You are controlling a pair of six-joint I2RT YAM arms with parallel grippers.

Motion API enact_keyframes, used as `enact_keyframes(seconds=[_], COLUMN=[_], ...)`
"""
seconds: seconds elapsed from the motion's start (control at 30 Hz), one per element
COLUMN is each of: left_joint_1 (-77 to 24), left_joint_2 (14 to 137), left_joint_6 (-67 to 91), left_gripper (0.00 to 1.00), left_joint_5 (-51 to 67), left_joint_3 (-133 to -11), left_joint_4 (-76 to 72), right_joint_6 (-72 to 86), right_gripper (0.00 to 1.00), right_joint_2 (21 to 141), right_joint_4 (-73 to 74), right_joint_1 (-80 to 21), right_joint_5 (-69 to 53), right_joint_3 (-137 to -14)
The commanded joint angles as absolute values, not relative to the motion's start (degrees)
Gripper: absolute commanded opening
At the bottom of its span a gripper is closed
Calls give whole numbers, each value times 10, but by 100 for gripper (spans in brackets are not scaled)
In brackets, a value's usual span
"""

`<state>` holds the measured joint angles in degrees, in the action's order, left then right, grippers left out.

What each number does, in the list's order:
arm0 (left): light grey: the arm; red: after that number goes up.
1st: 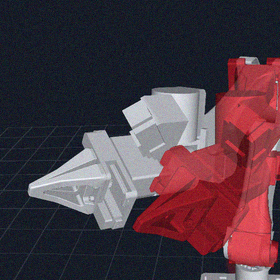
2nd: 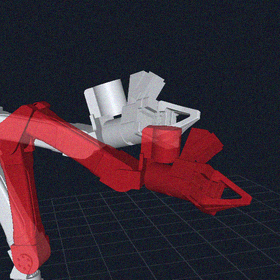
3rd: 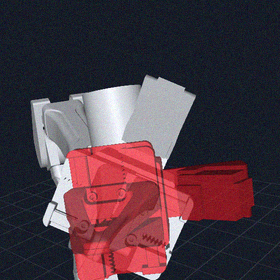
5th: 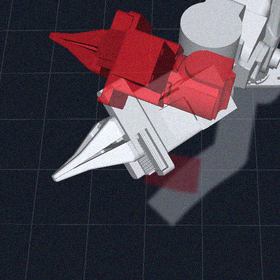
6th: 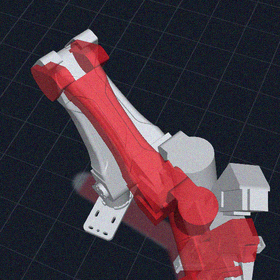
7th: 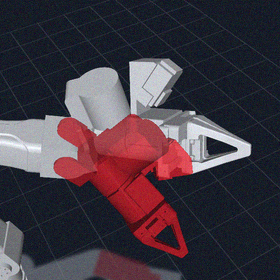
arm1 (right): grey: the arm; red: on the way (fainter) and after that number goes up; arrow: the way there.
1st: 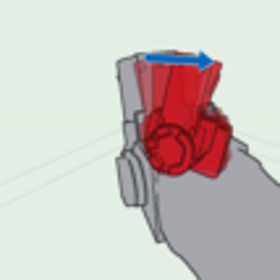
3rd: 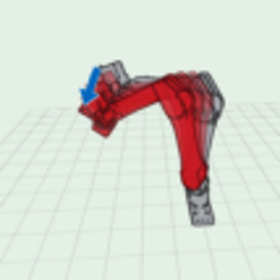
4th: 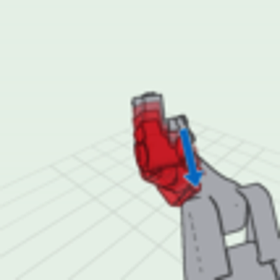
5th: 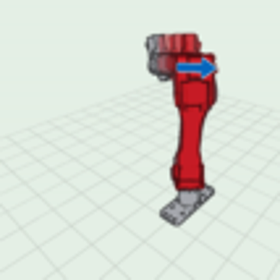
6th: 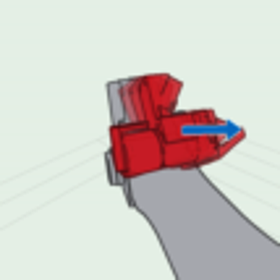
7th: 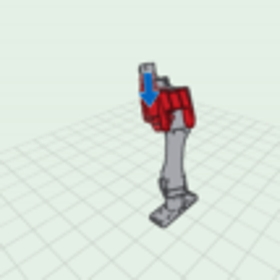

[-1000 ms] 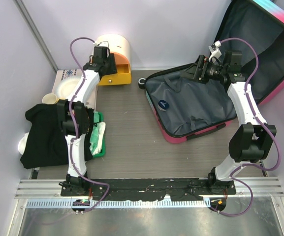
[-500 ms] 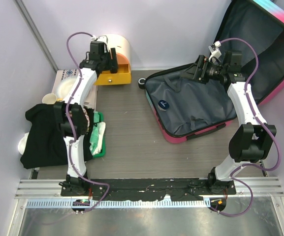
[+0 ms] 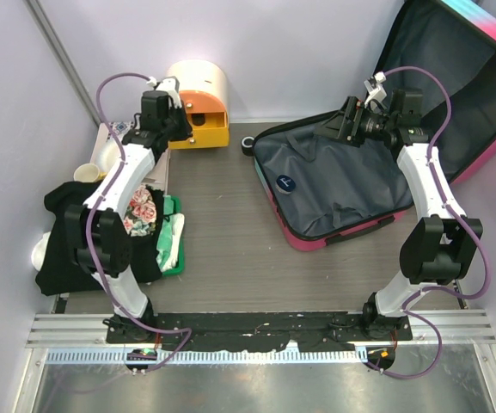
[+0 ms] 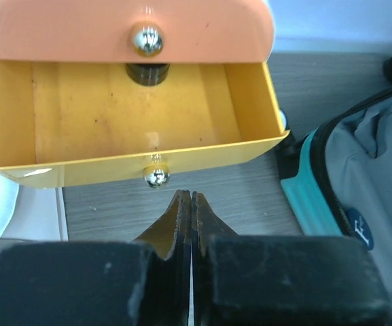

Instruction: Open, take out, and arrange the luggage

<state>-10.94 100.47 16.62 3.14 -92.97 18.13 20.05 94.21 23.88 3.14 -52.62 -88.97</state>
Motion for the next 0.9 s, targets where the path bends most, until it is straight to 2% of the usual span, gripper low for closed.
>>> enact_keyframes(seconds=[0.0, 0.4, 0.63, 0.87], left_joint_1=[-106, -94, -91, -84], left_joint_2=[1036, 1150, 1178, 1218], left_joint_6=[174, 186, 184, 207], left_gripper=[0, 0, 4, 7], left_joint_5=[21, -12, -28, -28], left_joint_3=[-918, -1008, -998, -1056], left_joint_4=[137, 64, -59, -36], right_joint_6=[208, 205, 199, 196], right_gripper=[86, 86, 86, 86], right_joint_2=[929, 912, 904, 904], right_joint_4=[216, 215, 218, 220], right_joint_1=[34, 34, 40, 41], right_joint_5=[-540, -536, -531, -533], right_joint_3=[-896, -882, -868, -865])
